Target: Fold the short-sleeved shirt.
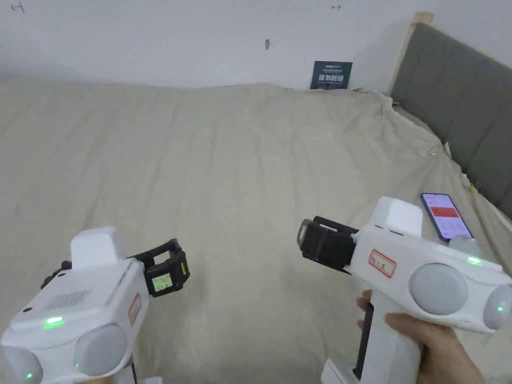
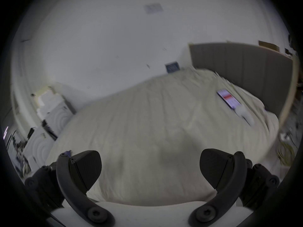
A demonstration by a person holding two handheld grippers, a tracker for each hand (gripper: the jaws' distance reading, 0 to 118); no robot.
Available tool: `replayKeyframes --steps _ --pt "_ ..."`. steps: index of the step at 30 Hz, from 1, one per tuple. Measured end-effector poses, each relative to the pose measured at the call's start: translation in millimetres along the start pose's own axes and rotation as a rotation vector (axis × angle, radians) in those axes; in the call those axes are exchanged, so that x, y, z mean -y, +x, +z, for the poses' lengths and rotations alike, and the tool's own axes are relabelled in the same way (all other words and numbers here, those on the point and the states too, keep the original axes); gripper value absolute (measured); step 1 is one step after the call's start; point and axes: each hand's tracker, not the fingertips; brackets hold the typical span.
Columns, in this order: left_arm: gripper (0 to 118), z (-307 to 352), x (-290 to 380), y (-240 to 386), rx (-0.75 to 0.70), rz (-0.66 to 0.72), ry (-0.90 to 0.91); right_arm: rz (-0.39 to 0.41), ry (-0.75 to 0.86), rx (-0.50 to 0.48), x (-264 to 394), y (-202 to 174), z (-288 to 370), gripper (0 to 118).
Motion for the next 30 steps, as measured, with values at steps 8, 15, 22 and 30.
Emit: replayKeyframes --steps 8,15,22,30 --pt "118 14 51 0 -0.051 -0.109 -0.130 -0.104 -0.269 -0.021 22 7 -10 117" --pt "118 6 77 -11 -0.075 -0.149 -0.212 0.010 -0.378 0.147 32 0 -36 116" --pt "118 -19 86 -24 -0.071 -0.076 -0.306 0.091 -0.424 0.172 58 -22 -75 116" --pt "118 -79 55 -50 -0.132 0.005 -0.311 -0.001 -0.526 0.233 66 -6 -172 105"
